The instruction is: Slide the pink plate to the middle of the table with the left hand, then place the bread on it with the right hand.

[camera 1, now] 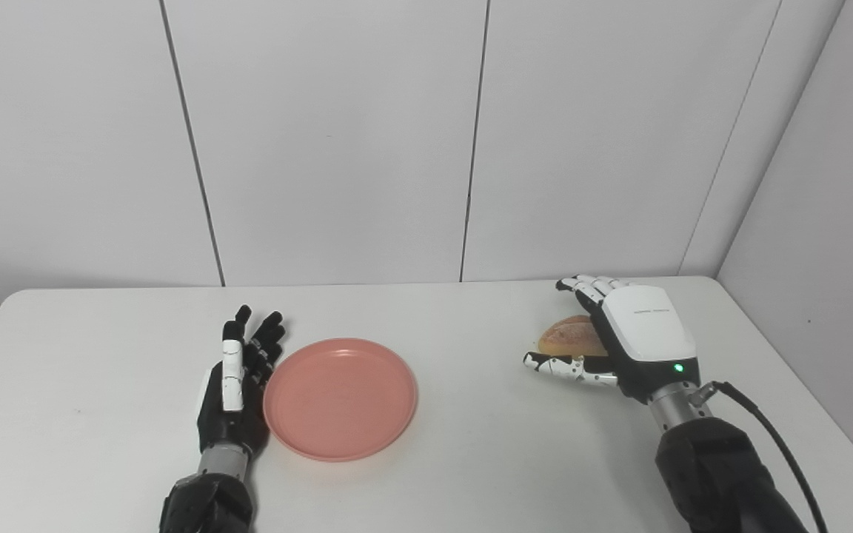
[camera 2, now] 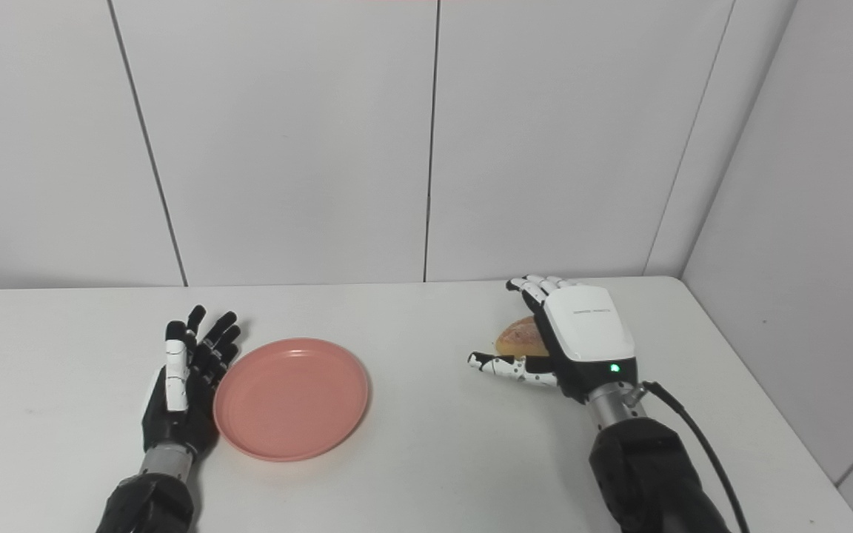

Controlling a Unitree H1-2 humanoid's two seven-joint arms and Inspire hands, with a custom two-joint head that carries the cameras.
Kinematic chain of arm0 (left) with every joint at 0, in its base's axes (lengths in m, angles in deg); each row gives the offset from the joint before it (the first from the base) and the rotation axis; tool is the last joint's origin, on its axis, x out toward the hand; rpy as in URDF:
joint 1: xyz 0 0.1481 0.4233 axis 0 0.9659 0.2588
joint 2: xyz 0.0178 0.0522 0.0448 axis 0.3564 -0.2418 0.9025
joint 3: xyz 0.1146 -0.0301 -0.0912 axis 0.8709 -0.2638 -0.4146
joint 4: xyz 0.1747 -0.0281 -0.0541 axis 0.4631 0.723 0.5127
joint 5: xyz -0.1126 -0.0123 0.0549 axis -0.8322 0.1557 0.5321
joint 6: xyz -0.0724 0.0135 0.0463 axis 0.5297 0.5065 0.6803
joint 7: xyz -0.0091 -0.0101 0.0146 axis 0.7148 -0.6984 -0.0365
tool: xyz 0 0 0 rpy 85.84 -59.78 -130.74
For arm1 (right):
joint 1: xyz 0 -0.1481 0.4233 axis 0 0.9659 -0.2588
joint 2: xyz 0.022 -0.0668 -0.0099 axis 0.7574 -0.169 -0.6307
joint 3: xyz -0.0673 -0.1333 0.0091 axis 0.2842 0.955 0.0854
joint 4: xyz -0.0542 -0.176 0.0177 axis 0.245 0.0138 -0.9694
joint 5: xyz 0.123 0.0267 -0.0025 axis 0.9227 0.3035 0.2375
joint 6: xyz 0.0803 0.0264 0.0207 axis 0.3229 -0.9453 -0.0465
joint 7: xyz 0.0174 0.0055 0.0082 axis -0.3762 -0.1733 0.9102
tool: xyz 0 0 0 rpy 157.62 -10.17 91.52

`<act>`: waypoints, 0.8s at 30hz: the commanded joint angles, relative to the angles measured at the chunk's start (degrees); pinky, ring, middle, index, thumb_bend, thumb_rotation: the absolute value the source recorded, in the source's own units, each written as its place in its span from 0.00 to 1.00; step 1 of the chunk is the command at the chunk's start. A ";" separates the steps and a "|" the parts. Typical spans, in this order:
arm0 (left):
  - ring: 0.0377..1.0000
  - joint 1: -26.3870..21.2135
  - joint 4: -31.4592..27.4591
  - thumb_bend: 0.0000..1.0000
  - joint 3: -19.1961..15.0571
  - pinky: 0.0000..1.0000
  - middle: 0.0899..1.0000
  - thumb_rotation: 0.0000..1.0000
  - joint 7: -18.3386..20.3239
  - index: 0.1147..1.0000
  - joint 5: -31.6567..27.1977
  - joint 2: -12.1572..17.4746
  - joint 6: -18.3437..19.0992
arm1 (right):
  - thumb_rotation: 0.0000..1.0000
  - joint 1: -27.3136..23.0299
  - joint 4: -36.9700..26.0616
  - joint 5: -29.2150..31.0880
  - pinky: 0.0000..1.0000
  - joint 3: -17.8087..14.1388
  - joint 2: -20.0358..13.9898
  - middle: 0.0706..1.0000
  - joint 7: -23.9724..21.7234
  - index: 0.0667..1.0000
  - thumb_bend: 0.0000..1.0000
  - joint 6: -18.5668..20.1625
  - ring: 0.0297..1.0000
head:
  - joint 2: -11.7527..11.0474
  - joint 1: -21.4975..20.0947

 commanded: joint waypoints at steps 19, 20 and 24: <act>0.92 3.24 -0.44 0.86 0.13 0.98 0.87 0.85 -1.39 1.00 0.20 -0.43 4.49 | 0.86 -13.02 21.45 6.03 0.71 4.53 -4.43 0.76 7.92 0.73 0.86 -2.88 0.76 | 0.29 0.96; 0.92 3.26 -0.48 0.86 0.13 0.98 0.86 0.85 -1.33 1.00 0.12 -0.44 4.57 | 0.86 -13.40 22.40 6.09 0.71 5.07 -4.52 0.76 8.27 0.72 0.86 -3.09 0.75 | 0.29 0.96; 0.92 3.53 -0.68 0.86 0.33 0.99 0.86 0.85 -1.27 1.00 0.26 -0.50 4.54 | 0.85 -14.75 24.66 5.72 0.71 7.66 -4.90 0.76 7.67 0.73 0.85 -2.84 0.75 | 0.34 1.19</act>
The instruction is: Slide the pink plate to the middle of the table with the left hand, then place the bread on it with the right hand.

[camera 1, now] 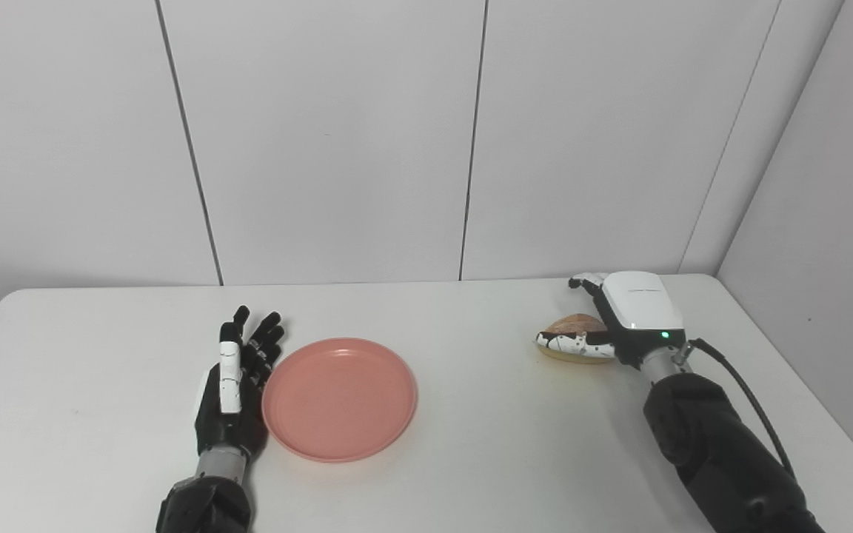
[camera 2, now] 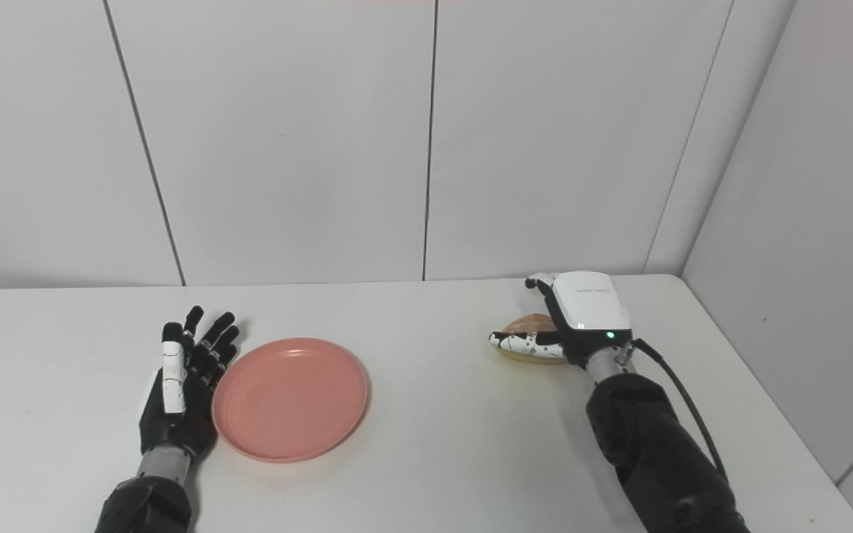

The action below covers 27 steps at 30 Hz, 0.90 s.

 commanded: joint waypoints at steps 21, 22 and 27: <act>0.91 3.39 0.41 0.87 0.22 1.00 0.84 0.83 -1.20 1.00 0.02 -0.74 4.16 | 0.81 -6.52 6.77 2.37 0.68 4.58 -1.91 0.76 -0.36 0.74 0.83 -0.39 0.74 | 0.48 1.11; 0.91 3.40 0.37 0.87 0.20 1.00 0.84 0.84 -1.21 1.00 0.03 -0.69 4.23 | 0.81 -6.63 6.92 2.40 0.68 4.74 -2.08 0.76 -0.41 0.74 0.83 -0.38 0.74 | 0.62 1.13; 0.91 3.43 0.11 0.88 0.27 0.98 0.83 0.83 -1.37 1.00 0.29 -0.53 4.32 | 0.80 -6.98 7.52 2.80 0.67 4.88 -2.28 0.75 -0.42 0.73 0.83 -0.42 0.72 | 0.66 0.99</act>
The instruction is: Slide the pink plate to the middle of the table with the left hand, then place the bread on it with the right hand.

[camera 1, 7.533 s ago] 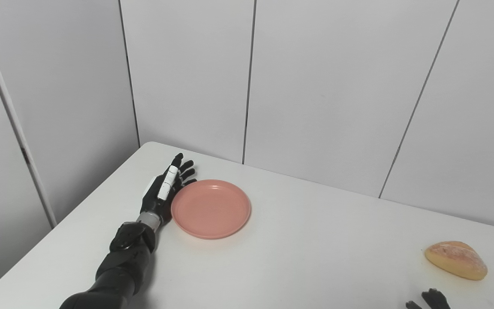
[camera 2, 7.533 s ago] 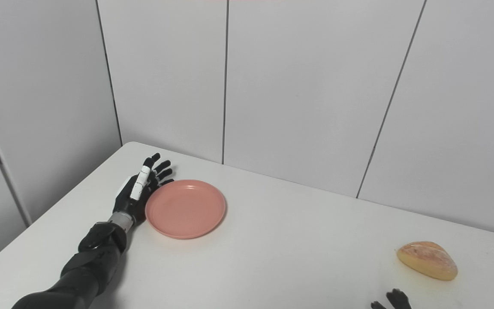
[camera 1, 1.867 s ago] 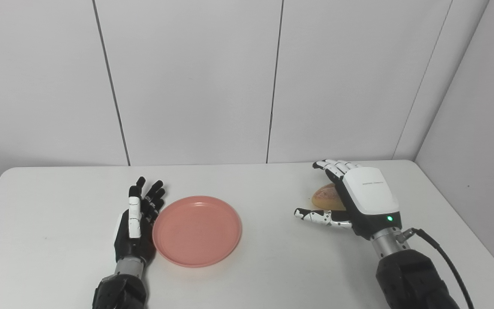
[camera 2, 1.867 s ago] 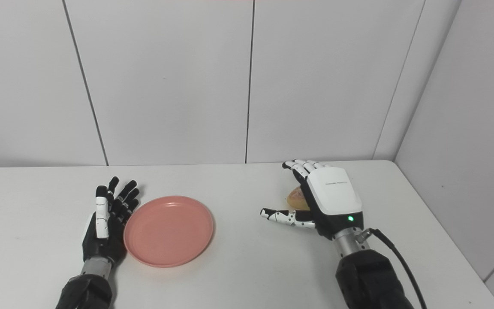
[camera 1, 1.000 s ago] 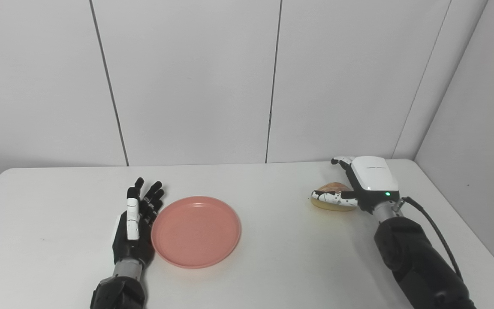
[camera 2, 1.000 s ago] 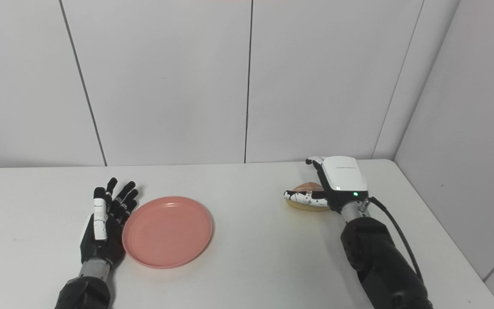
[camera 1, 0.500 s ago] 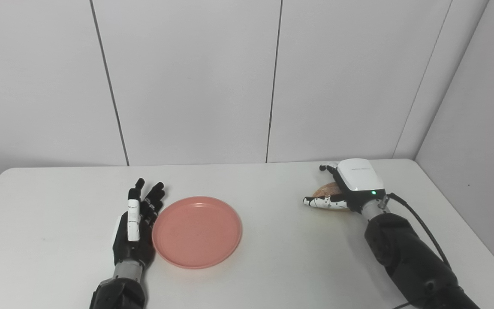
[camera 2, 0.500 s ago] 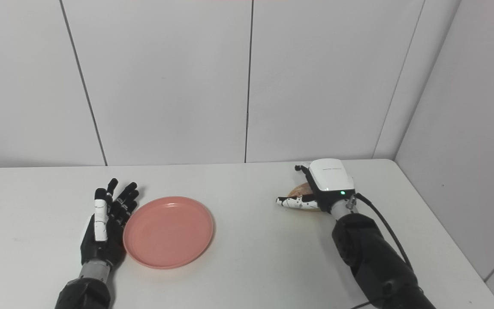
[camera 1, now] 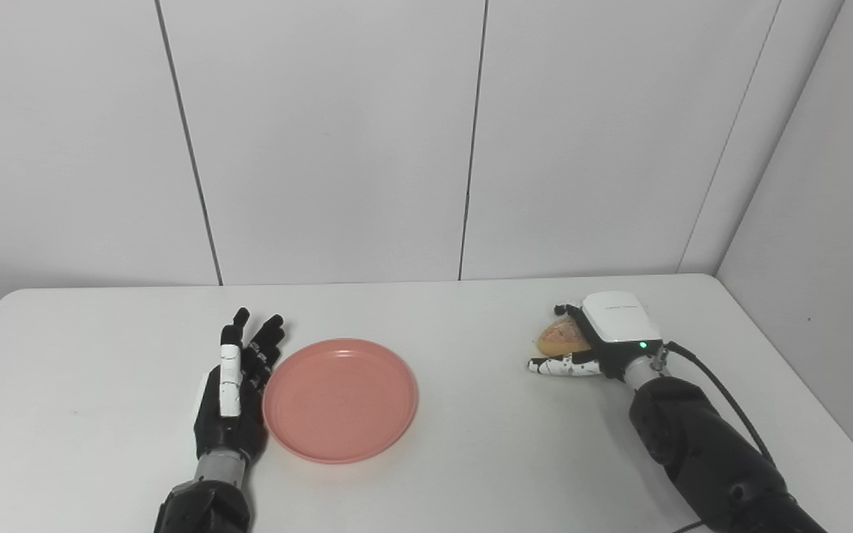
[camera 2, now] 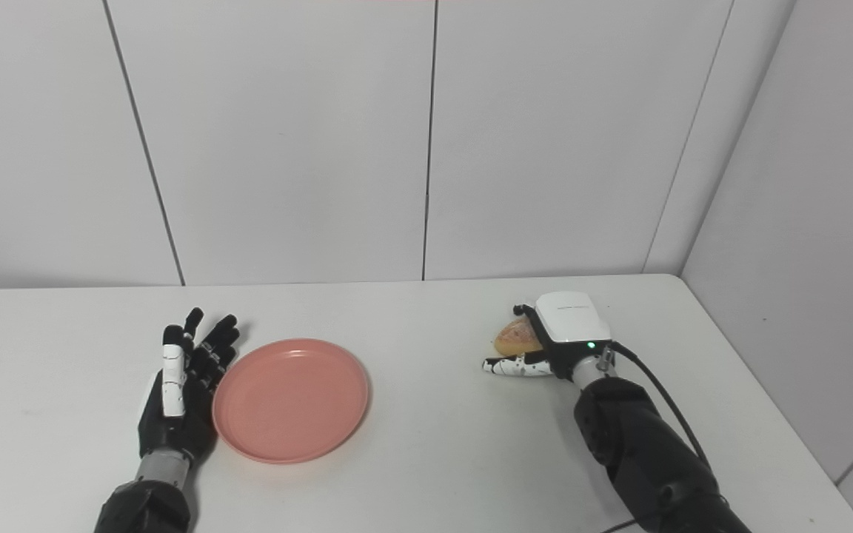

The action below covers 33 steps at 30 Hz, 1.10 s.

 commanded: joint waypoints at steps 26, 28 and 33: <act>0.90 2.37 0.58 0.88 0.32 0.97 0.81 0.83 -2.08 1.00 0.63 -0.29 5.14 | 0.36 -3.81 6.33 4.07 0.11 0.36 -0.96 0.18 10.09 0.26 0.56 -9.46 0.14 | 0.73 0.59; 0.89 2.33 0.53 0.88 0.37 0.96 0.80 0.83 -2.08 1.00 0.69 -0.25 5.24 | 0.36 -3.89 6.34 4.19 0.12 0.54 -1.01 0.19 9.86 0.27 0.57 -9.45 0.15 | 0.73 0.59; 0.89 2.33 0.44 0.88 0.42 0.97 0.80 0.83 -1.96 1.00 0.65 -0.19 5.39 | 0.36 -3.89 5.91 4.74 0.12 0.94 -1.14 0.19 9.63 0.27 0.58 -9.48 0.15 | 0.84 0.51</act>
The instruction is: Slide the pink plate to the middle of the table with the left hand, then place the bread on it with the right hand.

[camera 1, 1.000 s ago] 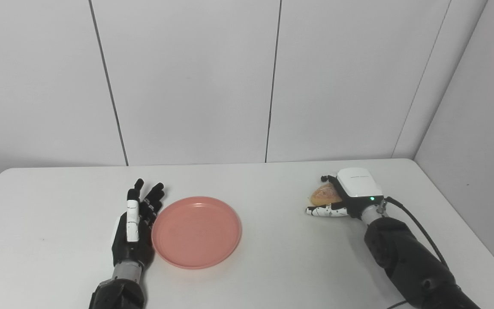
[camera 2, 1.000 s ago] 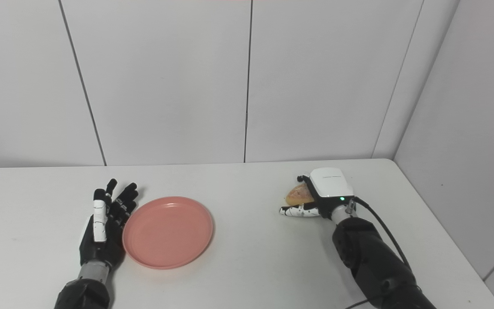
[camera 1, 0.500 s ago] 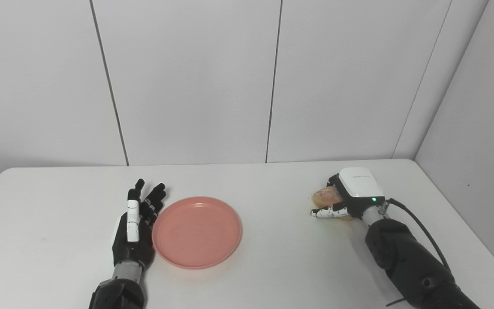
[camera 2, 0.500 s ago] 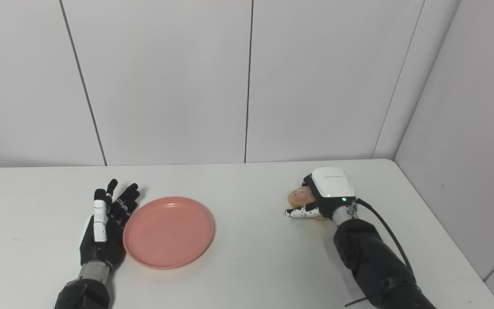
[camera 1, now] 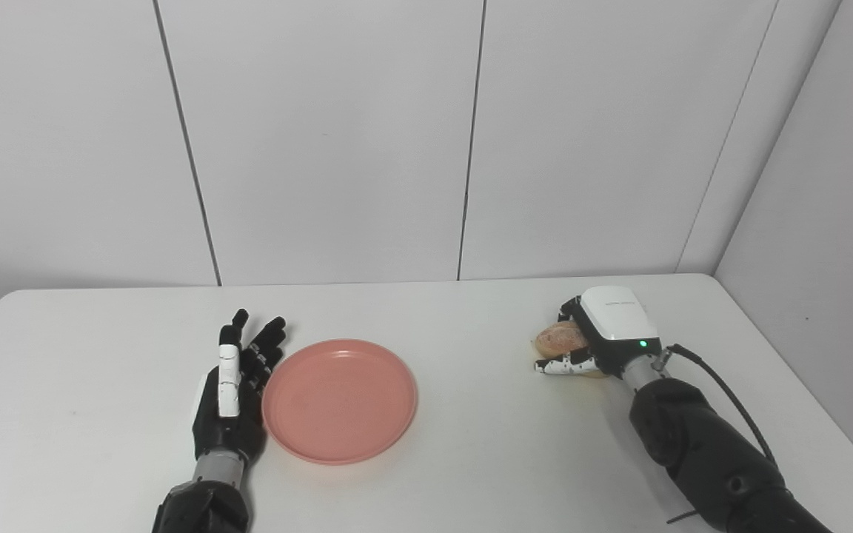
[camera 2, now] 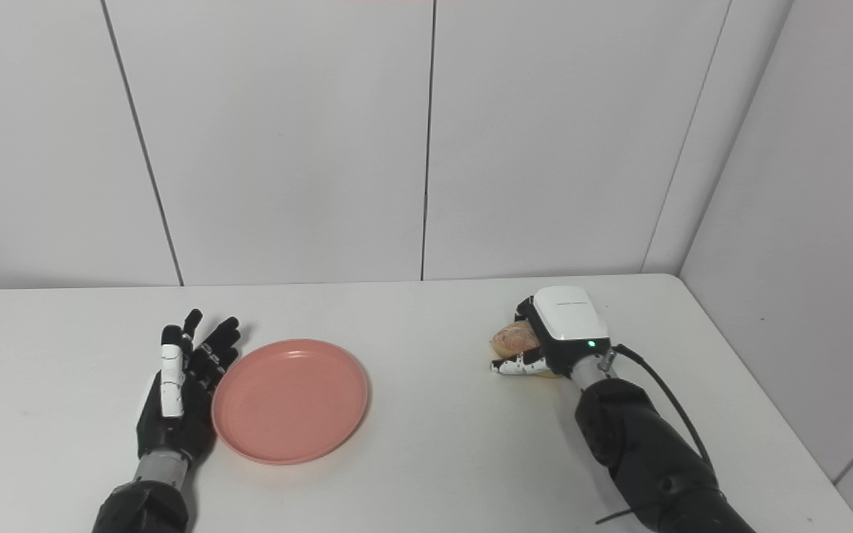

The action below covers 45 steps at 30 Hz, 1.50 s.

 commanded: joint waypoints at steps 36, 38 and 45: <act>0.86 2.41 1.48 0.87 1.32 0.92 0.76 0.83 -3.53 1.00 1.85 -2.67 3.05 | 0.34 -0.82 -25.42 0.57 0.14 -3.76 -0.82 0.22 -8.23 0.31 0.58 -1.20 0.17 | 0.53 7.51; 0.86 2.43 1.59 0.89 1.33 0.91 0.76 0.83 -3.90 1.00 2.16 -2.97 2.81 | 0.35 -0.90 -26.93 0.77 0.14 -3.71 -0.39 0.22 -8.82 0.31 0.58 -1.25 0.17 | 0.50 8.55; 0.88 2.66 1.71 0.93 1.16 0.91 0.83 0.80 -5.04 1.00 2.63 -4.26 1.84 | 0.31 -1.01 -31.19 2.14 0.14 -3.67 1.07 0.21 -8.81 0.32 0.59 -3.85 0.16 | 0.12 13.21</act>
